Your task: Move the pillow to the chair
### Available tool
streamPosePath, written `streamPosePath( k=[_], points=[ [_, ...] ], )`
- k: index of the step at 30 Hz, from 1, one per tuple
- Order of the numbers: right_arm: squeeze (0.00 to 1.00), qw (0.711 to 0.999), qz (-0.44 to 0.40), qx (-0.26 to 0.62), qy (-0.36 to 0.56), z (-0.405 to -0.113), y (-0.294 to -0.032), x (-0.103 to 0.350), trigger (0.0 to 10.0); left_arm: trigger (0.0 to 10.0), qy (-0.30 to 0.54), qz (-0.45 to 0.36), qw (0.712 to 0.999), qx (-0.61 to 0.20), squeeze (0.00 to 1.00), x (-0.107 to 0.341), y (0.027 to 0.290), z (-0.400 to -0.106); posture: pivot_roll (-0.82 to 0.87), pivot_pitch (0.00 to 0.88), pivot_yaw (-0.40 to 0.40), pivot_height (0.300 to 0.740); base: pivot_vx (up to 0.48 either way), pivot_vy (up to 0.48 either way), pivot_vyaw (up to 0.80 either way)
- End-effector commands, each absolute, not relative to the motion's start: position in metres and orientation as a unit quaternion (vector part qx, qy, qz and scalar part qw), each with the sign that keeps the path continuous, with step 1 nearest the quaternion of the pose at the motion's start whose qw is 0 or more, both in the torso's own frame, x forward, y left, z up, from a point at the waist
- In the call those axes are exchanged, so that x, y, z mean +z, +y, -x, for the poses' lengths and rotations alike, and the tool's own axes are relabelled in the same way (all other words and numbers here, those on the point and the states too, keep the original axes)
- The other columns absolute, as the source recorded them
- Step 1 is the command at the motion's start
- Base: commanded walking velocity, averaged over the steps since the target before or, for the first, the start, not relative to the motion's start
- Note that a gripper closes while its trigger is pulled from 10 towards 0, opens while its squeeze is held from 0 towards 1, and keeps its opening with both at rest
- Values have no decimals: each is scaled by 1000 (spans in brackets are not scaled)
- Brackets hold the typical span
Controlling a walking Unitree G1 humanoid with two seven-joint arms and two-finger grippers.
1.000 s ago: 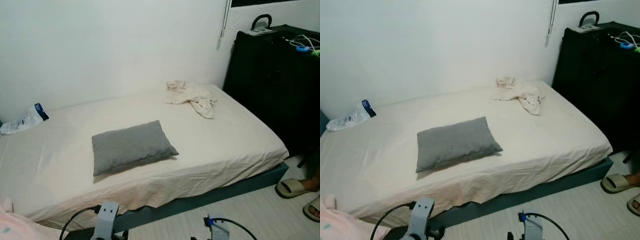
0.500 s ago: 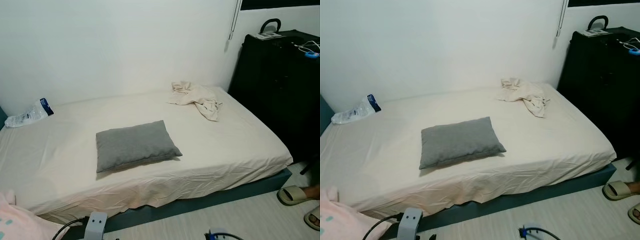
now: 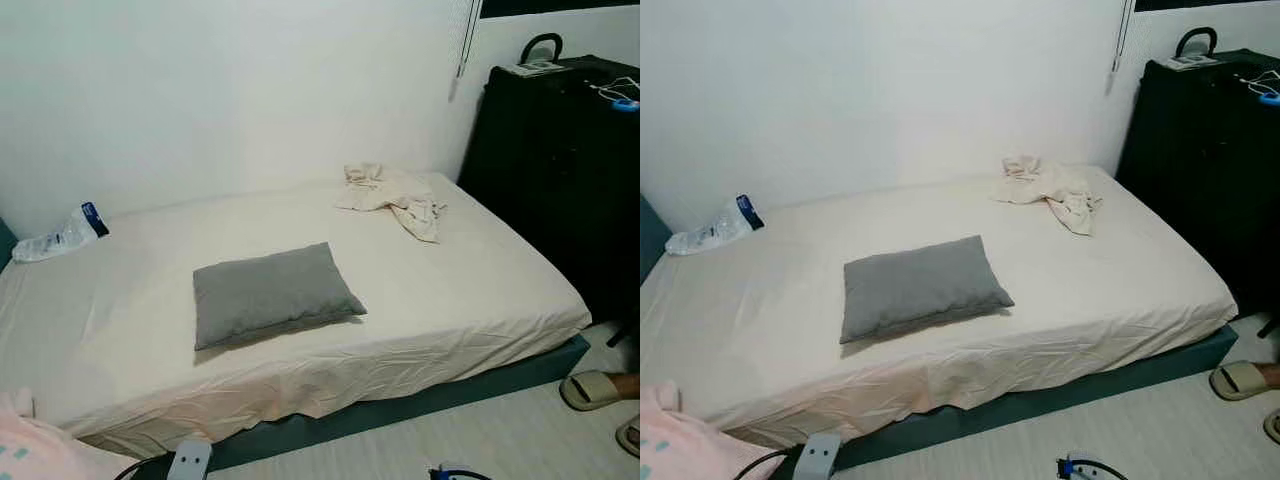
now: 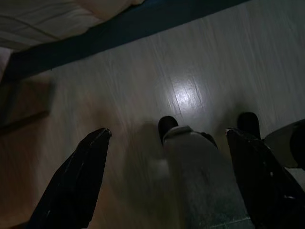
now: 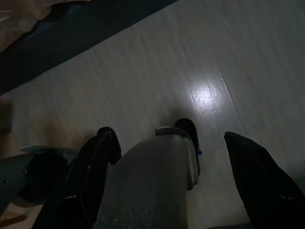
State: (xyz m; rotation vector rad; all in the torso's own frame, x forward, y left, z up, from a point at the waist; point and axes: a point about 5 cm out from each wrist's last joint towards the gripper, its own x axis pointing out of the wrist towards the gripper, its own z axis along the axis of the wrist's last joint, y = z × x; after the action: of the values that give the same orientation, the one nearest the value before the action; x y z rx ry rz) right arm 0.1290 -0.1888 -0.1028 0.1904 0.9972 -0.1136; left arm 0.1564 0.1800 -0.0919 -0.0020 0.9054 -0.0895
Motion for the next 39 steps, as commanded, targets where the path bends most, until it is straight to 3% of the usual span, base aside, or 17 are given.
streamPosePath(
  k=[1, 28, 39],
  points=[
    [0, 855, -93, -50, 507, -112, -180, -110, 10000, 10000, 451, -1, 892, -34, 0, -94, 186, -151, -28, 0, 53, 740, 0, 0, 0],
    [0, 844, -90, -52, 526, -104, -185, -112, 10000, 10000, 486, 19, 873, -40, 0, -102, 176, -136, -48, 5, 62, 740, 0, 0, 0],
    [0, 844, -87, -43, 528, -105, -181, -112, 10000, 10000, 487, 15, 872, -39, 0, -101, 185, -136, -45, 1, 60, 740, 0, 0, 0]
  ],
)
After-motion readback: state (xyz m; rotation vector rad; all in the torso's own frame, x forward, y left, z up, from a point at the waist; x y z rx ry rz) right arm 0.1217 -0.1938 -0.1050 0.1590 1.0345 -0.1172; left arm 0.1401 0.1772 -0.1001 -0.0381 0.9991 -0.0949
